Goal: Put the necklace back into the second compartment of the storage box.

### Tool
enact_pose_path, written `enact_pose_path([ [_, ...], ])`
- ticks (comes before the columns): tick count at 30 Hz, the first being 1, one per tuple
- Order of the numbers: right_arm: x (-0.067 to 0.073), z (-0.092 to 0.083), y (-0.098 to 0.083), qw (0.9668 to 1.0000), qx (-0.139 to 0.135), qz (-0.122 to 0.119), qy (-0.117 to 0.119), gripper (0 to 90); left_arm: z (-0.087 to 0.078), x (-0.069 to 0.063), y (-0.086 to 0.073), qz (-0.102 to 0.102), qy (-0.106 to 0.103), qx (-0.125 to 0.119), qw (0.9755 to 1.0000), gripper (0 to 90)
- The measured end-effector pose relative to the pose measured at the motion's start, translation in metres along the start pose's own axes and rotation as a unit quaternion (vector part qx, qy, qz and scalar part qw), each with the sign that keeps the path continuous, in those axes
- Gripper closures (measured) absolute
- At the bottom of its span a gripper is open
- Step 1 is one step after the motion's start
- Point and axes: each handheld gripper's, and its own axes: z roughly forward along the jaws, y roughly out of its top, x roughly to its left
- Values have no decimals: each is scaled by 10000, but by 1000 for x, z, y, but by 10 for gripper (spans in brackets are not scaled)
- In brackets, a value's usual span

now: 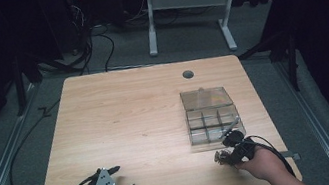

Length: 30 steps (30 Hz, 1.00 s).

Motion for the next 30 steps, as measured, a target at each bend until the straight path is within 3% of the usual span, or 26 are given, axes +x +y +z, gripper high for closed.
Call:
enact_pose_path([
  [5,0,2,3,9998,43,111,176,572,0,0,0,0,-4,0,10000,231],
  [9,1,2,9,9999,-23,108,131,547,0,0,0,-1,-9,1,10000,231],
  [11,1,4,11,9999,19,73,85,574,0,0,0,1,-9,-1,10000,231],
  [13,1,4,12,10000,27,-20,43,710,0,0,0,1,-8,-3,10000,231],
  [19,3,-2,11,9999,-75,-140,-7,807,0,0,0,-3,-14,-3,10000,231],
  [30,3,-15,6,9995,-250,-165,37,814,0,0,0,-1,-11,1,10000,231],
])
